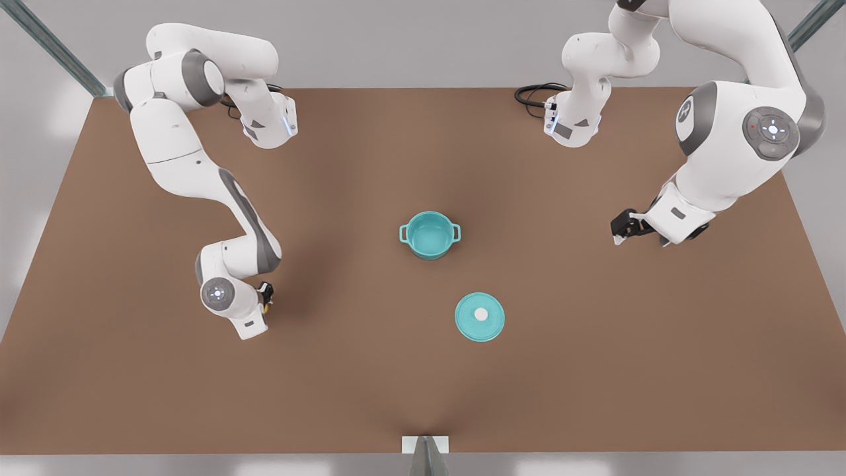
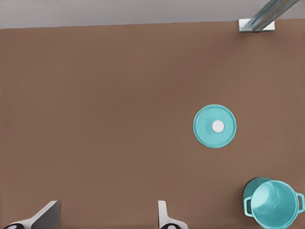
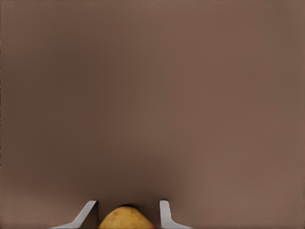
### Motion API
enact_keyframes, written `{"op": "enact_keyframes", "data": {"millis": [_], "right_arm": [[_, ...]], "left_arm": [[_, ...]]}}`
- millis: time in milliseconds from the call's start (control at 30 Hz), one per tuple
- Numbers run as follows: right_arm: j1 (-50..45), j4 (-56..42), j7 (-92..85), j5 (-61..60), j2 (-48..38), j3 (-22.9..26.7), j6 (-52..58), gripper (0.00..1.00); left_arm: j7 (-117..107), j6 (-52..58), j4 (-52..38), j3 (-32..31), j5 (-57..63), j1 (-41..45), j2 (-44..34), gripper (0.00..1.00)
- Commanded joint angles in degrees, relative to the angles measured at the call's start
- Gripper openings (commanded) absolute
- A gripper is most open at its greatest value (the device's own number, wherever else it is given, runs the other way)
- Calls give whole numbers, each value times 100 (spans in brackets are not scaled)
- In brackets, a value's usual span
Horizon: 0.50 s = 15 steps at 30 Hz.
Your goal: Open the pot lid and put the potato into the pot
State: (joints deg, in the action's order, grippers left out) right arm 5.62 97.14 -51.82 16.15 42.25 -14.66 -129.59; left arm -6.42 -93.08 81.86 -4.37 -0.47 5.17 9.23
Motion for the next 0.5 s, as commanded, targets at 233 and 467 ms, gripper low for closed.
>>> {"op": "enact_keyframes", "data": {"millis": [233,467], "right_arm": [[62,-2,-232,-6,-41,-37,39,68],[115,-20,-320,3,-112,-72,66,68]], "left_arm": [[554,9,-3,-46,3,1,-9,100],[554,62,-29,-90,12,1,-44,100]]}}
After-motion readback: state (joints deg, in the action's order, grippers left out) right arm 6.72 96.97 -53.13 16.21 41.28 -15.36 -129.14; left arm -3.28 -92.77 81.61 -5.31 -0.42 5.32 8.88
